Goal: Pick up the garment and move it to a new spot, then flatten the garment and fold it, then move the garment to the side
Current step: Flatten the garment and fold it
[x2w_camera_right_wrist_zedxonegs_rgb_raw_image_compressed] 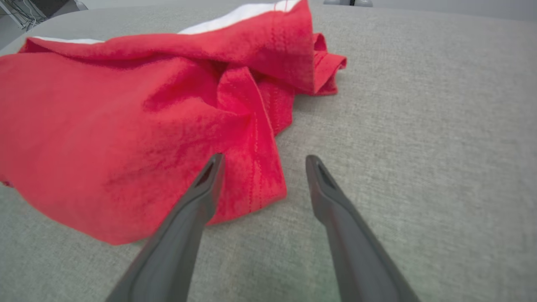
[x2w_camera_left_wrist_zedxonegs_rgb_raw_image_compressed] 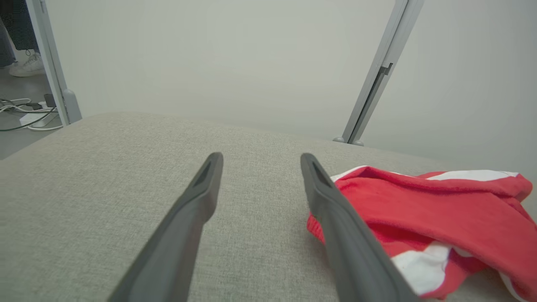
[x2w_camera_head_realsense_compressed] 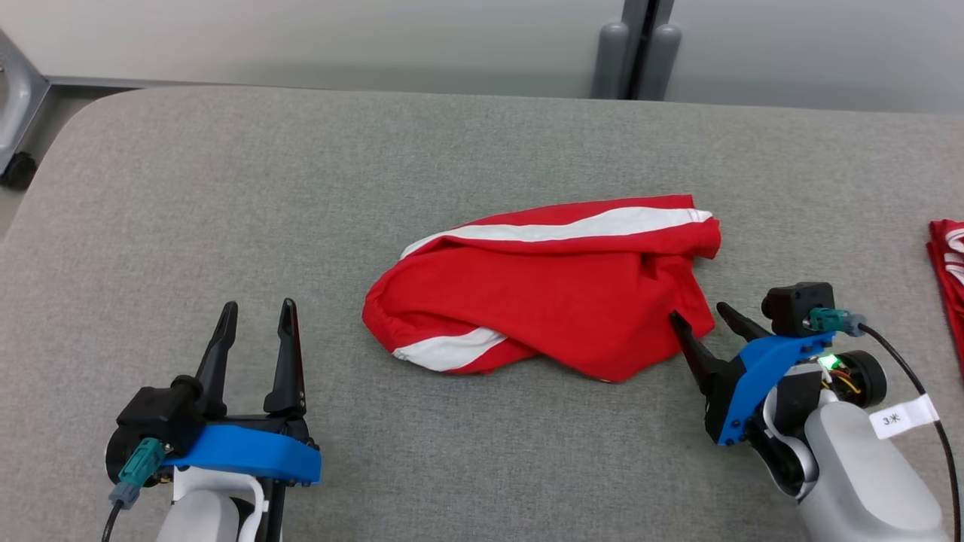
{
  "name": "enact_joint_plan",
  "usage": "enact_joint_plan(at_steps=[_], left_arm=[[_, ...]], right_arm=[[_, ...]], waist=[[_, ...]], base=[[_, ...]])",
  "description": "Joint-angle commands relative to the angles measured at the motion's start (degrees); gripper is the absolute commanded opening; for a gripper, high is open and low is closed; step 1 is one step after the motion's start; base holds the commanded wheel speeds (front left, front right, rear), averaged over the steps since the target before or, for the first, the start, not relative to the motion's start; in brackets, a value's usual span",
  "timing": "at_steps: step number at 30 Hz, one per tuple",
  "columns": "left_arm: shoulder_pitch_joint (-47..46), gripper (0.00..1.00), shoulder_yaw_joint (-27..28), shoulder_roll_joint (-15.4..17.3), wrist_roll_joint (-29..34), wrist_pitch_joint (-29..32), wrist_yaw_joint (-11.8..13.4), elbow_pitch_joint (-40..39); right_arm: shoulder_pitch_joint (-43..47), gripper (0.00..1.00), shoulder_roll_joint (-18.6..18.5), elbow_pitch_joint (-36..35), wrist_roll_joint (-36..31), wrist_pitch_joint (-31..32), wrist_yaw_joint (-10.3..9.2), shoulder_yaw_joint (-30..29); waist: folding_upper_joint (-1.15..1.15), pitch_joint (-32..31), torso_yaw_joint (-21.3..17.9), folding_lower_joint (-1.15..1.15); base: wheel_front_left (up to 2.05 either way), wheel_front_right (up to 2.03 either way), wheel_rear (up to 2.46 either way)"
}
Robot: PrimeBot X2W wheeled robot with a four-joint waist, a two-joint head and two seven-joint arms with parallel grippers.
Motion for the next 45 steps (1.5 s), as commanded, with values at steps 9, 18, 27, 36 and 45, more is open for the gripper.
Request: enact_joint_plan(at_steps=[9, 18, 27, 36, 45], left_arm=[[-0.8, 1.0, 0.8, 0.0, 0.7, -0.2, -0.5, -0.3], [1.1, 1.0, 3.1, 0.2, 1.1, -0.2, -0.4, -0.8], [2.2, 1.0, 4.3, 0.5, 1.5, -0.2, -0.5, -1.9], [0.3, 1.0, 3.2, -0.1, 2.0, -0.2, -0.5, -2.4], [-1.5, 1.0, 1.0, -0.3, 1.5, -0.2, -0.9, -0.8]], right_arm=[[-4.3, 0.0, -0.8, 6.6, 3.9, -4.0, 0.01, 4.5], [1.9, 0.0, -3.4, -5.1, 7.7, -3.2, 0.01, 3.4], [18.9, 0.0, 1.0, -32.1, 4.3, 11.1, 0.02, -11.2], [16.5, 0.0, 5.4, -35.1, 1.5, 19.8, 0.01, -15.8], [4.5, 0.0, 2.2, -14.4, 0.2, 12.6, 0.01, -12.9]], waist=[[0.0, 1.0, 0.6, 0.0], [0.0, -0.9, -3.1, 0.0], [0.0, -1.3, -6.5, 0.0], [0.0, 1.2, -6.1, 0.0], [0.0, 1.9, -2.6, 0.0]], base=[[0.0, 0.0, 0.0], [0.0, 0.0, 0.0], [0.0, 0.0, 0.0], [0.0, 0.0, 0.0], [0.0, 0.0, 0.0]])
